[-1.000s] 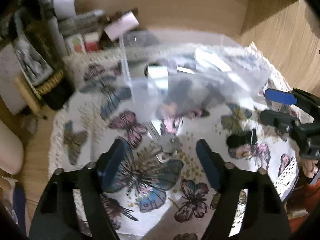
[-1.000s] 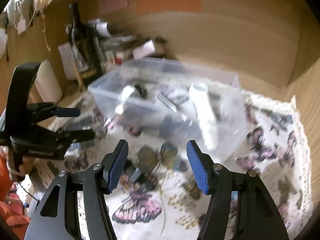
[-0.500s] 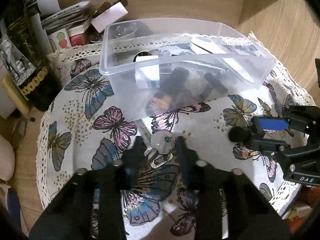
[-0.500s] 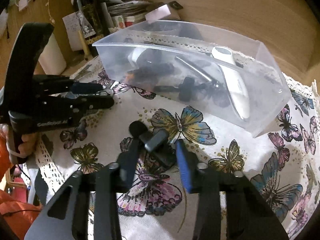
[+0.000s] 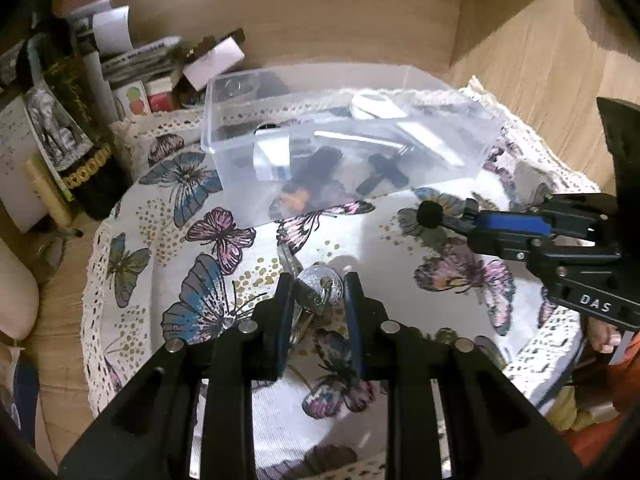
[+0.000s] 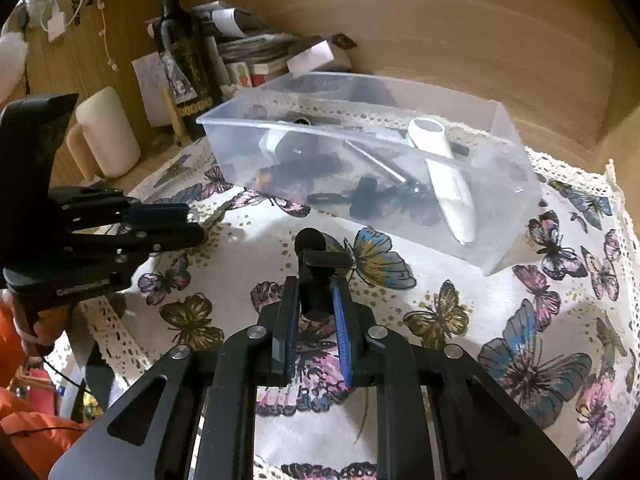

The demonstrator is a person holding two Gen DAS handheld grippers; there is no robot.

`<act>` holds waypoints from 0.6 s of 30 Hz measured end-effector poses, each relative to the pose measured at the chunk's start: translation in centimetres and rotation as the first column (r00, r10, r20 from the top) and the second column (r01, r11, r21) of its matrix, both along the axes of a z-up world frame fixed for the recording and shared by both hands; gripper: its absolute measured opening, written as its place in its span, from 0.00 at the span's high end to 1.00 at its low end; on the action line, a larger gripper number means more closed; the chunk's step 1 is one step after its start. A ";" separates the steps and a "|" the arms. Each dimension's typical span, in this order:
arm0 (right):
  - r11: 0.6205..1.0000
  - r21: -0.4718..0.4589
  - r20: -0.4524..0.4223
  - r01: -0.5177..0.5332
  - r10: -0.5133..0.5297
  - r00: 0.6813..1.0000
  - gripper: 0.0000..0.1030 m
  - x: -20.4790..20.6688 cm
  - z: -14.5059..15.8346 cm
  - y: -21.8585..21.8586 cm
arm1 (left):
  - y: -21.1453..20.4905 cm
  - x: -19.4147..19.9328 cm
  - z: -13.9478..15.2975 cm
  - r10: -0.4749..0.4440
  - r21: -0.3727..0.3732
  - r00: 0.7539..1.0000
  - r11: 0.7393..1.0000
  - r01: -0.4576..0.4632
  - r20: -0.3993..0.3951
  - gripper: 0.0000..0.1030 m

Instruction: Organize rigid objects

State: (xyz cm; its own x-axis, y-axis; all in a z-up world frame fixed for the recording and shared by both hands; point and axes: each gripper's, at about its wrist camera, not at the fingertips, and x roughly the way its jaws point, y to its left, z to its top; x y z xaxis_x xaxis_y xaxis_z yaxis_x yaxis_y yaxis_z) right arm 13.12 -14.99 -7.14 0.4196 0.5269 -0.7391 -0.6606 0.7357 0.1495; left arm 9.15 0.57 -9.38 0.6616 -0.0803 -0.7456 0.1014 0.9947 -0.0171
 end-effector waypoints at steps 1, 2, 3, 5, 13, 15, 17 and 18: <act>1.000 0.005 0.006 0.003 -0.003 1.000 0.86 -0.1 0.3 -0.1 | 0.0 -0.3 0.4 0.004 -0.001 1.000 1.000 -0.004 0.013 0.77; 1.000 0.015 0.015 0.008 -0.008 1.000 0.86 -0.2 0.6 -0.3 | 0.0 -0.4 0.6 0.006 -0.002 1.000 1.000 -0.006 0.022 0.77; 1.000 0.021 0.022 0.010 -0.010 1.000 0.86 -0.2 0.9 -0.4 | 0.0 -0.5 0.9 0.006 -0.004 1.000 1.000 -0.006 0.030 0.77; 0.999 0.035 0.040 0.021 -0.022 0.999 0.86 -0.4 1.7 -0.8 | 0.0 -0.8 1.6 0.009 -0.010 0.999 1.000 -0.008 0.053 0.77; 0.993 0.101 0.105 0.068 -0.078 0.991 0.86 0.1 4.6 -2.2 | 0.3 -1.5 5.3 0.023 -0.013 0.985 1.000 -0.021 0.170 0.77; 0.990 0.114 0.129 0.079 -0.094 0.987 0.86 0.4 5.5 -2.5 | 0.3 -1.6 6.2 0.027 -0.021 0.981 1.000 -0.023 0.194 0.77; 0.987 0.131 0.148 0.090 -0.109 0.983 0.86 0.6 6.4 -2.9 | 0.3 -1.6 7.5 0.028 -0.029 0.974 0.999 -0.022 0.225 0.77; 0.986 0.140 0.160 0.094 -0.116 0.980 0.86 0.7 6.9 -3.2 | 0.3 -1.6 8.0 0.029 -0.031 0.970 0.999 -0.022 0.240 0.77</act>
